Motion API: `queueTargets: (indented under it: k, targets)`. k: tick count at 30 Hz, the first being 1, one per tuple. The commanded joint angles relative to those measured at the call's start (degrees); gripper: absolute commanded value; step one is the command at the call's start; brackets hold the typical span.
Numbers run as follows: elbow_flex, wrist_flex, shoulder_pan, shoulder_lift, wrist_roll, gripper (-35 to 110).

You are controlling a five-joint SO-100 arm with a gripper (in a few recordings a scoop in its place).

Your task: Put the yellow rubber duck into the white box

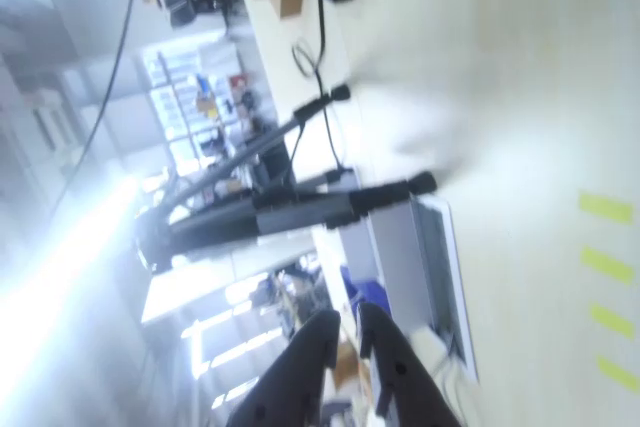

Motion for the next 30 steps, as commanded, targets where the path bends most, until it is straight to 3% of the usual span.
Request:
queueTargets:
  k: [1,22,30]
  targets:
    - [9.1,1.7,-4.4,11.7,3.3,0]
    - [50.3,-0.8,-11.7,38.6,5.4,0]
    - [60.2,-3.9,-12.3,39.3,5.8,0]
